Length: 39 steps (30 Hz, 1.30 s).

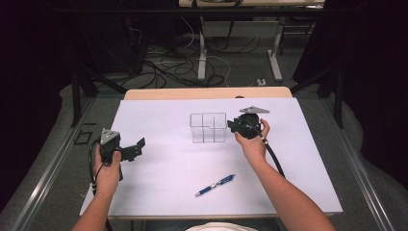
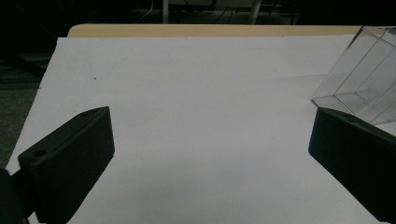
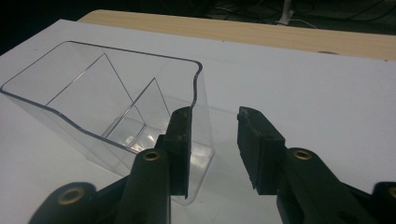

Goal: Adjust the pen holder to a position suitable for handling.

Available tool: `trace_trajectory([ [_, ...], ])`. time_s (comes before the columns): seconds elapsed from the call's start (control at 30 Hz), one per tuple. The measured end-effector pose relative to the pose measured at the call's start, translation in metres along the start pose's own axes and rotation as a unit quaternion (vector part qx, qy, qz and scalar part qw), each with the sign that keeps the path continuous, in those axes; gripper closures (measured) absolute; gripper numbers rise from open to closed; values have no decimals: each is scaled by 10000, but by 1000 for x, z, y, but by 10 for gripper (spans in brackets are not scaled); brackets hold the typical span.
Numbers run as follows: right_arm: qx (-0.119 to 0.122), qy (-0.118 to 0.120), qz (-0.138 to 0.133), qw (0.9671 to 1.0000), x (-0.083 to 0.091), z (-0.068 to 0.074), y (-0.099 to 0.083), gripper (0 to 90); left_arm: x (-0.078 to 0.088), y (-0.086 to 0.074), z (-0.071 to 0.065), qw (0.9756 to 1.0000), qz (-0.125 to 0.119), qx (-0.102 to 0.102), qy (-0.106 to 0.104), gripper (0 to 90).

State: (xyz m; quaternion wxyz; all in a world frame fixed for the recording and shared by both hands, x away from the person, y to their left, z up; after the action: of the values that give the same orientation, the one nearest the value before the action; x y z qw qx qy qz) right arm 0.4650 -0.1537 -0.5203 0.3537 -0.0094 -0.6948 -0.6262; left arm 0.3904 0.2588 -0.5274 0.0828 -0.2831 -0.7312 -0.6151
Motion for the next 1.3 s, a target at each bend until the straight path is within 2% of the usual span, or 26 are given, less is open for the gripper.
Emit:
trace_trajectory([
  [0.03,136,-3,-20,9999,3,0,2,583,0,0,0,10000,8,-6,1,1],
  [0.07,174,5,5,9998,5,1,2,569,0,0,0,10000,4,-9,1,1],
  [0.23,385,34,35,9992,11,3,4,519,0,0,-1,10000,6,-22,-14,1],
  [0.37,524,96,-62,9986,19,6,6,480,0,0,-2,10000,6,-59,-22,1],
  [0.5,736,184,-117,9971,26,11,8,434,0,0,-2,10000,17,-68,-25,1],
  [0.53,913,175,-133,9956,30,15,9,414,0,0,-2,10000,13,-68,-23,1],
  [0.57,913,175,-133,9956,30,15,9,414,0,0,-2,10000,10,-68,-23,1],
  [0.67,1187,194,-46,9927,35,20,11,386,0,0,-2,10000,14,-71,-25,1],
  [0.7,1396,182,51,9900,38,23,11,379,0,0,-2,10000,14,-70,-27,1],
  [0.73,1396,182,51,9900,38,23,11,379,0,0,-2,10000,14,-69,-28,1],
  [0.77,1647,182,151,9861,41,26,10,363,0,0,-2,10000,16,-70,-28,1],
  [0.8,1647,182,151,9861,41,26,10,363,0,0,-2,10000,16,-72,-26,1],
  [0.87,1907,224,158,9813,43,28,10,330,0,-1,-3,10000,32,-67,-22,1],
  [1.03,2087,376,295,9768,48,33,7,305,0,-1,-3,10000,41,-75,-34,1],
  [1.07,2172,451,331,9745,51,34,7,290,0,-1,-3,10000,42,-73,-40,1],
  [1.13,2219,499,308,9733,52,35,7,278,-1,-1,-3,9999,24,-107,-40,1],
  [1.23,2275,636,246,9714,54,38,7,194,-1,-1,-4,9999,33,-113,-62,1],
  [1.27,2327,720,226,9696,55,39,7,159,-1,-1,-5,9999,31,-115,-67,1],
  [1.3,2327,720,226,9696,55,39,7,159,0,-1,-5,9999,44,-137,-78,1],
])
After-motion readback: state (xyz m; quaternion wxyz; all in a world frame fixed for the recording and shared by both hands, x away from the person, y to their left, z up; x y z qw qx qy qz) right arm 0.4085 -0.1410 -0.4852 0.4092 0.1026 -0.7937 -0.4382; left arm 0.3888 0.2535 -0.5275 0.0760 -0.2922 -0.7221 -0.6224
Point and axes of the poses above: each handheld gripper's, and its own axes: x roughly backward along the jaws, y roughly out of its top, z roughly to its left, the point moved 3 cm from there along -x, roughly forward along the jaws, and after that the axes turned 7 degrees about x, right-handed, at the moved point
